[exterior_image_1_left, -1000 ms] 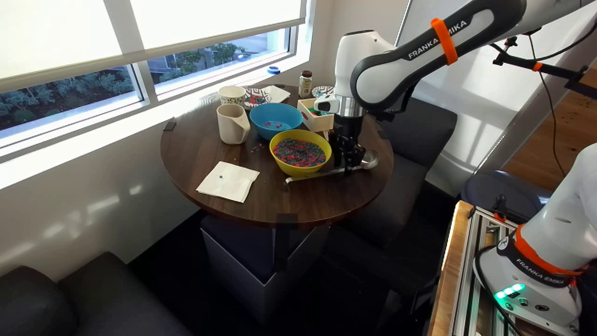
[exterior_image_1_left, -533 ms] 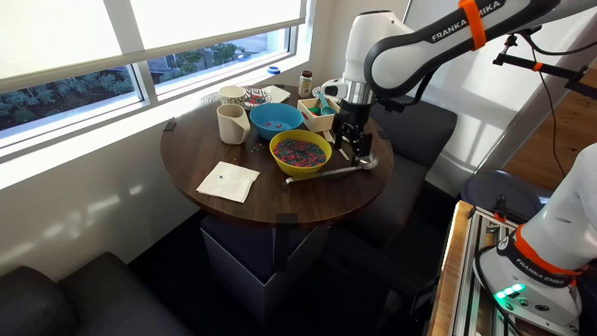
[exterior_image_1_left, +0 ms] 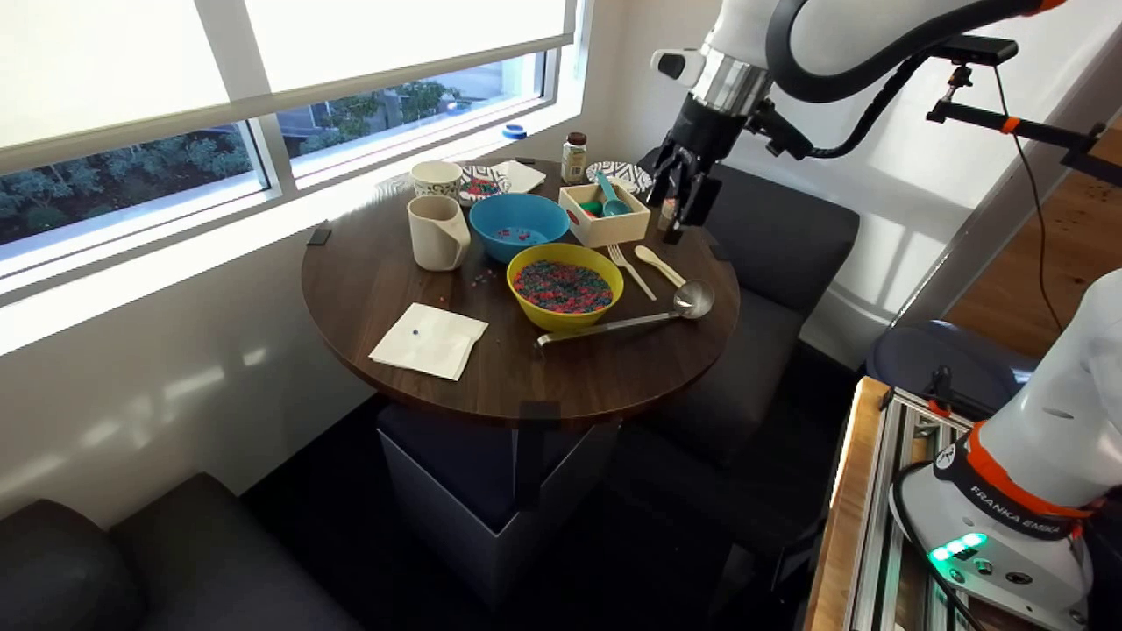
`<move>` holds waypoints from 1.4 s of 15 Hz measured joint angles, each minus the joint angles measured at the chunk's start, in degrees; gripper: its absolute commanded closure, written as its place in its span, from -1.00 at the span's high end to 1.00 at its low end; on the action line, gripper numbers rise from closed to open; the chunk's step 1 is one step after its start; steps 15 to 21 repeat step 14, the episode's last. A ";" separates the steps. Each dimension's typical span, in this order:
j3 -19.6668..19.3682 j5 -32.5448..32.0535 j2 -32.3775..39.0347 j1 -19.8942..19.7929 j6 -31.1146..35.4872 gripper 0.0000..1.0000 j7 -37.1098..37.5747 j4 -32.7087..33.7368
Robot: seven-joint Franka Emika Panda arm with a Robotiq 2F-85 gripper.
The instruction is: Remove the silver spoon from the yellow bowl and put it on the table
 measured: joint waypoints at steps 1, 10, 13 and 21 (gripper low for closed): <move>-0.26 -0.35 -1.64 -0.06 0.13 1.00 2.68 -0.15; -2.16 -0.70 -9.62 -0.49 1.50 1.00 25.42 -0.56; -2.23 -0.70 -9.84 -0.53 1.65 1.00 26.15 -0.78; -2.24 -0.70 -9.84 -0.53 1.66 1.00 26.18 -0.81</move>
